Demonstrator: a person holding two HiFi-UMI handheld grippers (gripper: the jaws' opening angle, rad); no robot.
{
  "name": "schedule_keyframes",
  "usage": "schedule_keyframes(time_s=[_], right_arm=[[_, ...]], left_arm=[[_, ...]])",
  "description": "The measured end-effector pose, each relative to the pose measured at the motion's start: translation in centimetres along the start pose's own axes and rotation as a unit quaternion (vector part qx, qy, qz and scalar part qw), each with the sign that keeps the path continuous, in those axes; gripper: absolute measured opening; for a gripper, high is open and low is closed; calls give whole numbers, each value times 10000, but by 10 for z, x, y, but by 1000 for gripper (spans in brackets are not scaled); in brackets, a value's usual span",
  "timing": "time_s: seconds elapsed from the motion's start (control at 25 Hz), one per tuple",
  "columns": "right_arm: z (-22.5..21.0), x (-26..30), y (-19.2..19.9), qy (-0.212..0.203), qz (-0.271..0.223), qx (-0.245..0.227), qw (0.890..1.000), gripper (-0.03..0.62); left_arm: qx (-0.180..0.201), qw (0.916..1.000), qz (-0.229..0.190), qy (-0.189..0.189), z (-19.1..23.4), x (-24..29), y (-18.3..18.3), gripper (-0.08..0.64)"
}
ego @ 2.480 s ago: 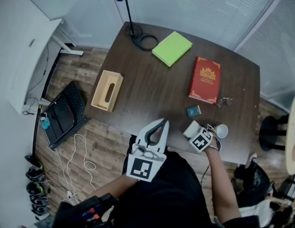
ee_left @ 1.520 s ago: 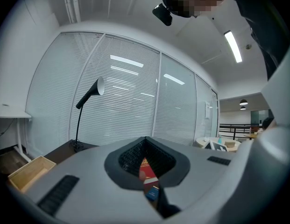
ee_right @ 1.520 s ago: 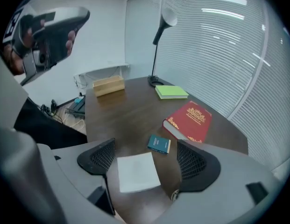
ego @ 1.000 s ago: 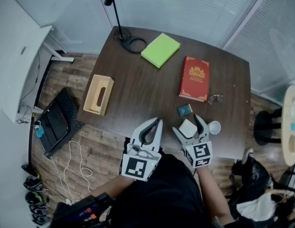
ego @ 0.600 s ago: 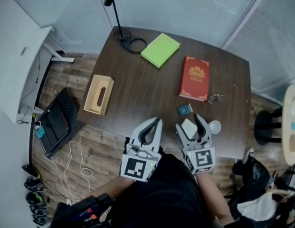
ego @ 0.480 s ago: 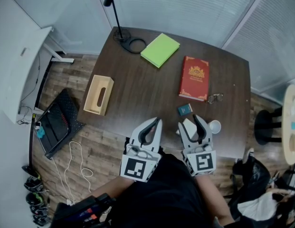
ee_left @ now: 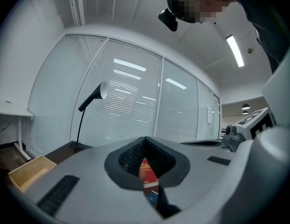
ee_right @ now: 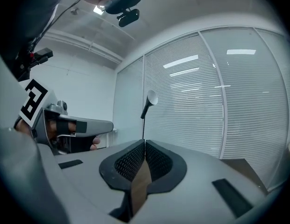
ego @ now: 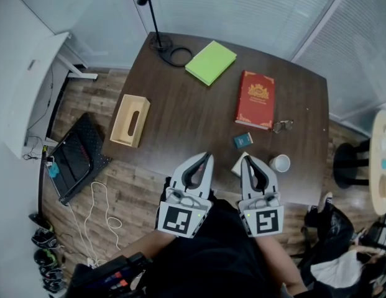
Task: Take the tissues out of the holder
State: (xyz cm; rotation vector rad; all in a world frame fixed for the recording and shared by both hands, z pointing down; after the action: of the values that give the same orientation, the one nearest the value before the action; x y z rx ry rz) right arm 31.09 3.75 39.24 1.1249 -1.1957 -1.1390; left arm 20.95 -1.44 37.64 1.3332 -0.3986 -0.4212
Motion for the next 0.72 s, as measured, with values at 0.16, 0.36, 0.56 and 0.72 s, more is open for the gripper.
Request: schedule_keyframes(time_s=[0.16, 0.36, 0.56, 0.72], right_arm=[[12, -2, 1, -62, -9, -32, 10000, 18], [21, -2, -6, 158, -52, 21, 9999, 18], [44, 0, -19, 166, -152, -29, 9997, 17], [68, 1, -25, 259, -71, 119, 9996, 18]], left_arm=[[16, 10000, 58, 53, 1, -7, 2, -2], [18, 9999, 61, 108, 11, -17, 0, -2], [-20, 9999, 2, 141, 27, -31, -7, -2], [-75, 9996, 34, 258, 39, -47, -14, -2]])
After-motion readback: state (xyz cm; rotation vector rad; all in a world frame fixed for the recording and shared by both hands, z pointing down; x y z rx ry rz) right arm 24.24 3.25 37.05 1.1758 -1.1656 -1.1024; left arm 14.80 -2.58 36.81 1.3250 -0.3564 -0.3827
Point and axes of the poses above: the fingertips, and each gripper's own axes: x forward along the fingers, z to its left, y out of its underside, the point moved 2 cm from there along -x, backward along the fingers, and after that the axes turned 3 degrees about y, right-handed, at the moved point
